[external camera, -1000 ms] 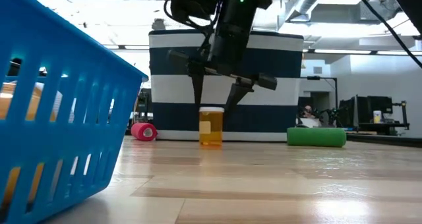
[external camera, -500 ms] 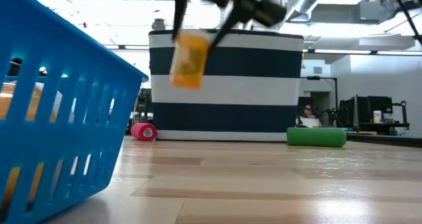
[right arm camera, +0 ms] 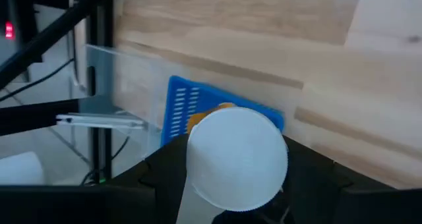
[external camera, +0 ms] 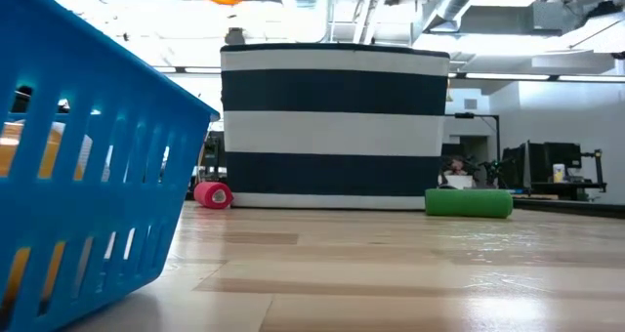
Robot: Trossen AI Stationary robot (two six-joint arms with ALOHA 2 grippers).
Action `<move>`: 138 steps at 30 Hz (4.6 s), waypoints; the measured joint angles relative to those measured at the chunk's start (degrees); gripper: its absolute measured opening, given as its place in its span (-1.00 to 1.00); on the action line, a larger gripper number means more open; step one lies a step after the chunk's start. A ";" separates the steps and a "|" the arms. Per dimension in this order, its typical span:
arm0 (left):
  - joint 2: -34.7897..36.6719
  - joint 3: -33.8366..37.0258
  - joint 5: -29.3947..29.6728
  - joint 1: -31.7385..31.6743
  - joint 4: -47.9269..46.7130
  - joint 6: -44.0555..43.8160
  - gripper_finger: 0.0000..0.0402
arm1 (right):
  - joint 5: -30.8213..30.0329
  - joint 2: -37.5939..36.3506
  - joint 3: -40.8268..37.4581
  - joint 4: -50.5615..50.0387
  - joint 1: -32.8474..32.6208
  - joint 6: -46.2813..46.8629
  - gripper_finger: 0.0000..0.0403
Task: Pick & place medical supplies in basket/bin
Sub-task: Put the yellow pill bottle in the blue basket, then put the green bandage into the transparent bin
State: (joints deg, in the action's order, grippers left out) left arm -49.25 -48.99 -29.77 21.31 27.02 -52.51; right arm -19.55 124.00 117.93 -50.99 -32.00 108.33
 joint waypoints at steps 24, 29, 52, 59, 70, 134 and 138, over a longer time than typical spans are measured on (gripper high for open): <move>-5.54 0.00 6.04 9.37 0.41 1.25 0.99 | 0.45 6.64 -0.04 12.16 -1.78 1.68 0.02; -6.60 0.00 6.30 9.57 1.80 1.23 0.99 | 0.77 6.65 -0.04 11.80 -1.43 0.94 0.02; -7.26 0.00 6.22 9.52 3.00 1.07 0.99 | 1.55 12.33 -0.07 24.21 -0.28 -2.69 0.24; -7.23 0.00 6.37 9.52 3.02 1.05 0.99 | 3.04 12.20 -0.07 24.01 0.25 -4.65 0.34; -7.19 0.00 6.30 9.54 2.72 0.89 0.99 | 1.63 8.81 0.00 18.55 0.67 -6.37 0.35; -3.01 0.00 16.09 -3.94 4.70 10.02 0.95 | -7.55 -47.67 -71.23 0.50 16.26 -50.42 0.35; -3.68 0.00 19.77 -5.39 4.88 10.02 0.95 | -6.94 -51.22 -78.33 9.28 19.51 -52.17 0.35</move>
State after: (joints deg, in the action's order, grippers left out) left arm -52.93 -48.99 -10.00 15.92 31.90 -42.50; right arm -26.50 72.78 39.60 -41.71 -12.48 56.15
